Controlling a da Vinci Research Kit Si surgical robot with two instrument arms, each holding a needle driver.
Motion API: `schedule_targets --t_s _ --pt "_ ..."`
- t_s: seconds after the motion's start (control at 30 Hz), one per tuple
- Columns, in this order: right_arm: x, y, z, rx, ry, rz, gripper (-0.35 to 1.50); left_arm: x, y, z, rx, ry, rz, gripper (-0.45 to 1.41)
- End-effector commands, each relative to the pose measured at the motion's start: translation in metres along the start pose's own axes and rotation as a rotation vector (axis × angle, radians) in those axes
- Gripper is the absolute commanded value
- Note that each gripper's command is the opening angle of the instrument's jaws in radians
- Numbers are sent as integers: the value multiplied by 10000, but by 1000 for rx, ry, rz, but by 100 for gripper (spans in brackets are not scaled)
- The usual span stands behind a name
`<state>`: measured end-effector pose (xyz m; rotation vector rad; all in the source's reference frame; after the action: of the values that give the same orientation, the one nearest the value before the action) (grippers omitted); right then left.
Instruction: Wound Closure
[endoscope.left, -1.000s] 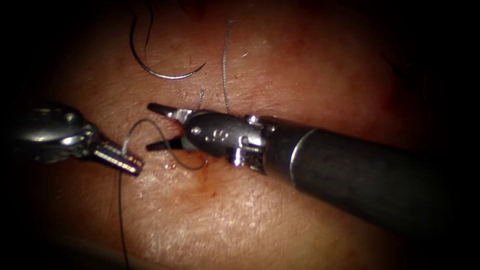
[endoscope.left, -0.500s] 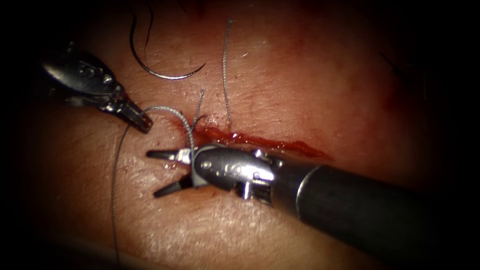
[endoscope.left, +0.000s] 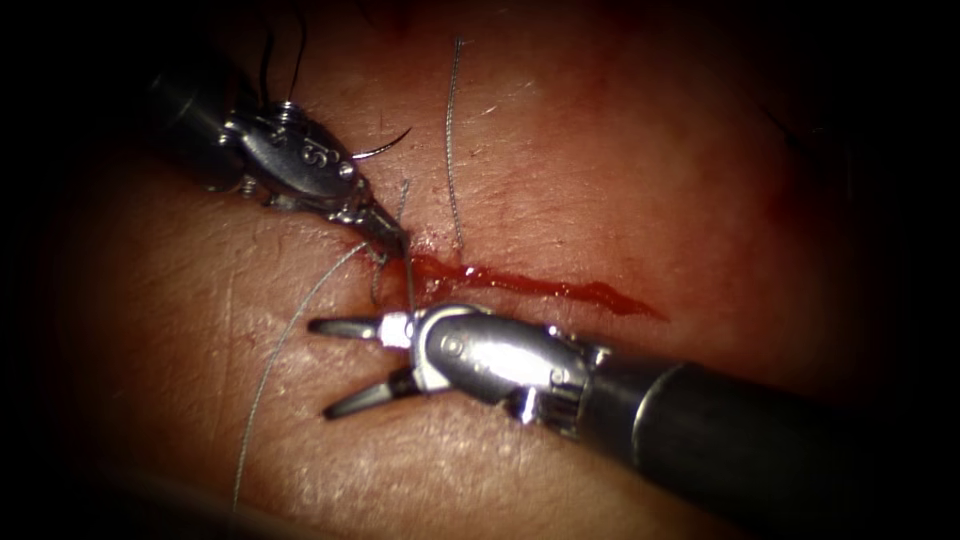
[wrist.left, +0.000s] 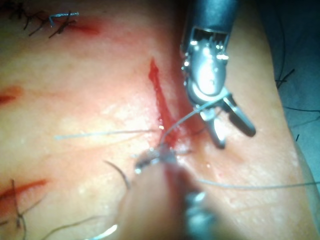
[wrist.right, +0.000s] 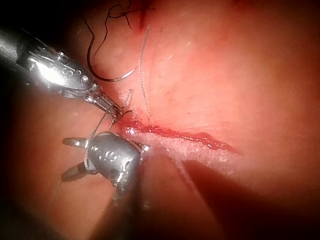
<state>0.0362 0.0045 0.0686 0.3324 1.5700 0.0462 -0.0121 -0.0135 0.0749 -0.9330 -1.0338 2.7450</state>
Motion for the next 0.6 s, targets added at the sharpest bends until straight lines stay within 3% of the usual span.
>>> schedule_targets --t_s 0.03,0.23,0.4,0.5,0.53,0.6 --pt "-7 1 2 -26 20 4 47 -5 4 8 -4 7 2 -45" --pt "-3 23 -19 -280 178 44 51 -18 17 11 6 68 20 -45" --pt "-7 26 -15 -413 210 56 61 -19 36 17 41 111 1 -45" --pt "-12 20 -12 -415 211 66 67 -12 49 18 71 139 -57 37" --pt "-14 19 -11 -413 212 70 67 -11 52 17 82 143 -77 57" --pt "-15 18 -9 -414 211 69 67 -10 59 14 96 144 -100 76"
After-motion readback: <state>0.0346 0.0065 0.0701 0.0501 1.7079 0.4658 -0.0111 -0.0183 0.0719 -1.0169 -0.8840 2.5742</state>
